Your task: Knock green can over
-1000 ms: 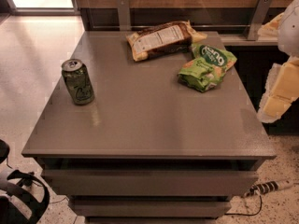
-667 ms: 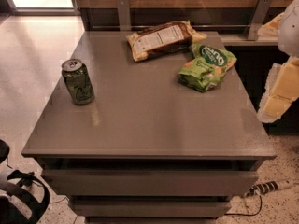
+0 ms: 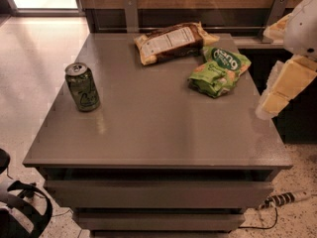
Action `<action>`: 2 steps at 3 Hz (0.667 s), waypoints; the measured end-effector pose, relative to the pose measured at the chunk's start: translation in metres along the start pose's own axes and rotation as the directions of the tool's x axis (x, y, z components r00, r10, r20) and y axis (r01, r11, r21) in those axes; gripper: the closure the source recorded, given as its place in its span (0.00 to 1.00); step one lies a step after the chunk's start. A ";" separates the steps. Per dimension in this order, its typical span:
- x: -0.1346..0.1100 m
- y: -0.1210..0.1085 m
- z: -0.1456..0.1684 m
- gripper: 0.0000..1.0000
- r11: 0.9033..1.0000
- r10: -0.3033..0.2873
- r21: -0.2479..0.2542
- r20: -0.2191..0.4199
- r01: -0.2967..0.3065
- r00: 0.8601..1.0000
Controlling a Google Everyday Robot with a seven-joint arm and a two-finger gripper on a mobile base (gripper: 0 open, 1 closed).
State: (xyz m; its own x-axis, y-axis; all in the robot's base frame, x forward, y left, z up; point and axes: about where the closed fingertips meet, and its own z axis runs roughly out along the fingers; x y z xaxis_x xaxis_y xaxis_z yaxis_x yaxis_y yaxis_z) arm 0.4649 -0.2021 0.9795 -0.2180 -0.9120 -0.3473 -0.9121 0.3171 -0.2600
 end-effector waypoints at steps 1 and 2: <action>-0.026 0.005 0.019 0.00 0.999 0.037 -0.011 0.146 -0.036 0.989; -0.065 0.013 0.048 0.00 0.998 0.068 -0.036 0.344 -0.059 0.936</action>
Offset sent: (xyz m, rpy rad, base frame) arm 0.0337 0.1385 -0.0277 0.6753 -0.1329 0.0895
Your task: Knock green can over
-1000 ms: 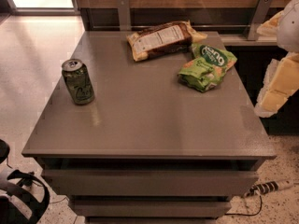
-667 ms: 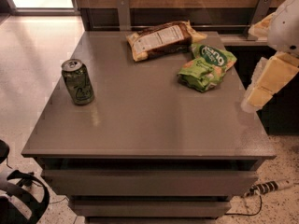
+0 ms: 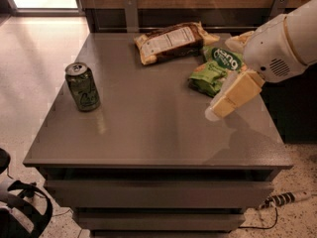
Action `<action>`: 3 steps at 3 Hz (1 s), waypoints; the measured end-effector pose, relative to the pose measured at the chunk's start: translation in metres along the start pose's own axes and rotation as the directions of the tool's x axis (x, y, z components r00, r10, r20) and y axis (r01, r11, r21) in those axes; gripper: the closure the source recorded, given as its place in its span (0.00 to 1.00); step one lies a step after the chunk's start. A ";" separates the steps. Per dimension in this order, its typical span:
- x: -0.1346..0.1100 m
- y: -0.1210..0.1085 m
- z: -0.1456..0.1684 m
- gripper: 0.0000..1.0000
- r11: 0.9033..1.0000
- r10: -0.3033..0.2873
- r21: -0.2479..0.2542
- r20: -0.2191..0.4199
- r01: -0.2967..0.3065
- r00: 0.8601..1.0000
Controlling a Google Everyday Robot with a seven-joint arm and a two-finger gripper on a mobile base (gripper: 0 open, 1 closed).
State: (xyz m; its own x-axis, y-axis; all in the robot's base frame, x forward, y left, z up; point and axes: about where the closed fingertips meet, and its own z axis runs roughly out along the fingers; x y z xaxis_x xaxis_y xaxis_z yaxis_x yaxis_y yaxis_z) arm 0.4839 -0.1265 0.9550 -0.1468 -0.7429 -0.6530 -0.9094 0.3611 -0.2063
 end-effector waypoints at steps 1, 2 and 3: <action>-0.035 0.017 0.043 0.00 0.999 0.015 -0.033 0.190 -0.008 0.982; -0.072 0.032 0.087 0.00 0.996 0.054 -0.081 0.355 -0.027 0.933; -0.108 0.046 0.125 0.00 0.990 0.125 -0.119 0.459 -0.079 0.880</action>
Offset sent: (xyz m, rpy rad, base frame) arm 0.0286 0.1766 -0.0360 0.5898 -0.0665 0.1375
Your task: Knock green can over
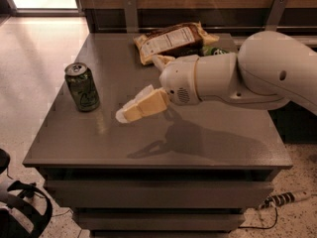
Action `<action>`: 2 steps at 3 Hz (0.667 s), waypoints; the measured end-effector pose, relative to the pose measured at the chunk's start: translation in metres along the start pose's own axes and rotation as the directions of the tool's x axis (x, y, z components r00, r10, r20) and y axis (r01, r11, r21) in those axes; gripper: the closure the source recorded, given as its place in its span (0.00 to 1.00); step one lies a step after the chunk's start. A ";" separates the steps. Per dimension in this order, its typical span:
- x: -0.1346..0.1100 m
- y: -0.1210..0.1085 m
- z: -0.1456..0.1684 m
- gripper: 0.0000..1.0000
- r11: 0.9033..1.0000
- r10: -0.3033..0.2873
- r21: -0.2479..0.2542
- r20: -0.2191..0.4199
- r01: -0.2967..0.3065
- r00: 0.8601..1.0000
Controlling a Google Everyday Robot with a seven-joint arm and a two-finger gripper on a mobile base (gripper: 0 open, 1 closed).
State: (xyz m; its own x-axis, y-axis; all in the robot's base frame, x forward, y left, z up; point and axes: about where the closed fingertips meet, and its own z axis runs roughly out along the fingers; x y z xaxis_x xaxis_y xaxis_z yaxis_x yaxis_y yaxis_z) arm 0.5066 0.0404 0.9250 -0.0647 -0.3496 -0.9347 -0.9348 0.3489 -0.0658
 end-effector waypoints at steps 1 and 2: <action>0.000 0.000 0.000 0.00 1.000 -0.001 -0.001 -0.001 0.001 1.000; -0.002 -0.013 0.019 0.00 1.000 -0.014 0.013 0.034 0.013 0.999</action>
Offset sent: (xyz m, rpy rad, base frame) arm 0.0556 0.0285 -0.0120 0.0796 -0.0711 -0.0249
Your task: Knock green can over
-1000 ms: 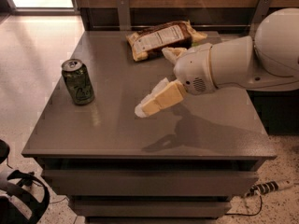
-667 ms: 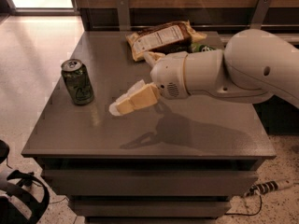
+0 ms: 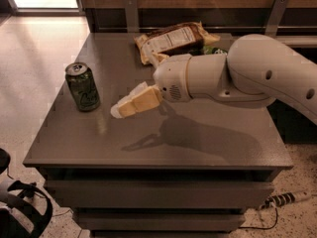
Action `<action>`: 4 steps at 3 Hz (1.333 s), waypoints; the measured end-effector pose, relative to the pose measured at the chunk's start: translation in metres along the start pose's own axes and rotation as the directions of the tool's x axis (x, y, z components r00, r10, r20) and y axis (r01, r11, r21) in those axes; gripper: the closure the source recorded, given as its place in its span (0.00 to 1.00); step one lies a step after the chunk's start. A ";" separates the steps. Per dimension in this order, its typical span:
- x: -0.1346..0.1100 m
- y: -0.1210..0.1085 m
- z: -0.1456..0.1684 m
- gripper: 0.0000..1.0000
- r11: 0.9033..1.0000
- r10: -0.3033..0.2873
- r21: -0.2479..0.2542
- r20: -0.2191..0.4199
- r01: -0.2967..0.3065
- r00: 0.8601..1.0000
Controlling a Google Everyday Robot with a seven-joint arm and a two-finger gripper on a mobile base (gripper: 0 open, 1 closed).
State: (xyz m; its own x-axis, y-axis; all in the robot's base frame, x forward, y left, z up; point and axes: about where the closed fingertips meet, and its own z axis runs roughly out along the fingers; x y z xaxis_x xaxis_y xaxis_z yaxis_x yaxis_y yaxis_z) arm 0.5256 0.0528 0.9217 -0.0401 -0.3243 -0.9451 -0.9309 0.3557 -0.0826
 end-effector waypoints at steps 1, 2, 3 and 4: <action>0.002 -0.021 0.028 0.00 1.000 -0.009 0.011 0.070 0.008 0.997; 0.008 -0.036 0.053 0.00 1.000 -0.008 0.009 0.119 0.008 0.993; 0.010 -0.040 0.072 0.00 1.000 -0.010 0.010 0.136 0.009 0.991; 0.004 -0.032 0.092 0.00 1.000 -0.016 -0.005 0.124 0.017 0.992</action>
Offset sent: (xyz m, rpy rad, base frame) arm 0.0823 0.0396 -0.0375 0.1635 -0.0686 0.0013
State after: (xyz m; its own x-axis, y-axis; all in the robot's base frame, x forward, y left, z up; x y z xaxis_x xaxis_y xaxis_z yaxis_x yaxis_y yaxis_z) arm 0.5887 0.1208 0.8915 0.0204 -0.2184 -0.9756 -0.9332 0.3460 -0.0970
